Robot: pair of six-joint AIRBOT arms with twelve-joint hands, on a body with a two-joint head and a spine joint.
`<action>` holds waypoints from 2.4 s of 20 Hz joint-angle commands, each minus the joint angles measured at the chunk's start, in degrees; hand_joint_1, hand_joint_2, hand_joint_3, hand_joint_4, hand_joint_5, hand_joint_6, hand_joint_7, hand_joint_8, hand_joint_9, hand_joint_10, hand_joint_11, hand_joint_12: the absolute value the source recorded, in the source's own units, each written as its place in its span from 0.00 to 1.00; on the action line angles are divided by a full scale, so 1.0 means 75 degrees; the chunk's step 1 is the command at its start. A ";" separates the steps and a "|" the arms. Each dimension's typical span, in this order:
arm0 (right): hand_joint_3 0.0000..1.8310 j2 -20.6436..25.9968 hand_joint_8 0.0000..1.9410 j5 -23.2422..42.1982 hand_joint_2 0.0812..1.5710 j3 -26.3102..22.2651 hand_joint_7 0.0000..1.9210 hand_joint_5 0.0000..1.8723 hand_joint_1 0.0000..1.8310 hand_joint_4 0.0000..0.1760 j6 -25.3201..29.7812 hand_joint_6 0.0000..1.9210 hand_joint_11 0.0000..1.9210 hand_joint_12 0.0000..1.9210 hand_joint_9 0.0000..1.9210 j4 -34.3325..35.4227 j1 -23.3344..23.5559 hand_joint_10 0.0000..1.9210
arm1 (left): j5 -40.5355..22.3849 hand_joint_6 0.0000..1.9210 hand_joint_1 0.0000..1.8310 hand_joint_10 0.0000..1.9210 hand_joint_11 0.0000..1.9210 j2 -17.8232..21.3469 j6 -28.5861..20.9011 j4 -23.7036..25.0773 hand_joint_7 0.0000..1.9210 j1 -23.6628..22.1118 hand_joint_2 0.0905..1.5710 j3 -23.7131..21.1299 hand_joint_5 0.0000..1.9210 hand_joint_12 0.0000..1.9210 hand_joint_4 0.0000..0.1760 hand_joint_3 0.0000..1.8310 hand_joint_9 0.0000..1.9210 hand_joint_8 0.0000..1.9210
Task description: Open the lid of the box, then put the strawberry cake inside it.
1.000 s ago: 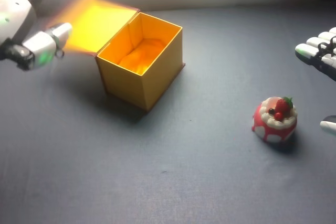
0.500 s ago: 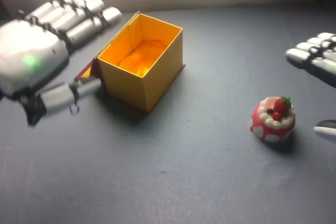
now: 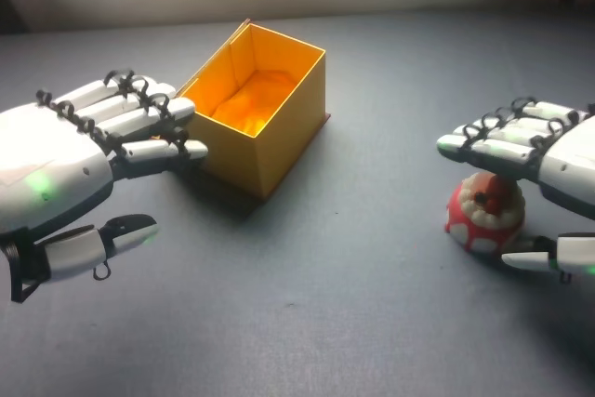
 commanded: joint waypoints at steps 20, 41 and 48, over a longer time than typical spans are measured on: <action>0.00 -0.0252 0.79 0.0267 0.81 0.0456 0.42 0.31 0.65 0.00 0.0006 0.71 0.37 0.95 0.40 -0.1027 0.1937 0.83 | -0.1274 0.00 0.24 0.00 0.00 0.0003 -0.0152 -0.0270 0.02 0.0345 0.92 -0.0064 0.12 0.09 0.30 0.00 0.00 0.00; 0.00 -0.2364 0.79 -0.0550 0.79 0.2252 0.40 0.35 0.67 0.00 0.0006 0.65 0.42 0.93 0.42 -0.1764 0.4377 0.80 | -0.0840 0.01 0.25 0.01 0.00 -0.0520 -0.0575 0.0014 0.04 0.0176 0.92 0.0388 0.13 0.23 0.16 0.00 0.03 0.00; 0.00 -0.3270 0.98 -0.1306 0.78 0.2918 0.52 0.39 0.60 0.00 0.0005 0.70 0.70 1.00 0.64 -0.2113 0.4872 1.00 | -0.0613 0.01 0.23 0.01 0.00 -0.0823 -0.0790 0.0269 0.04 -0.0010 0.92 0.0632 0.15 0.28 0.10 0.00 0.04 0.00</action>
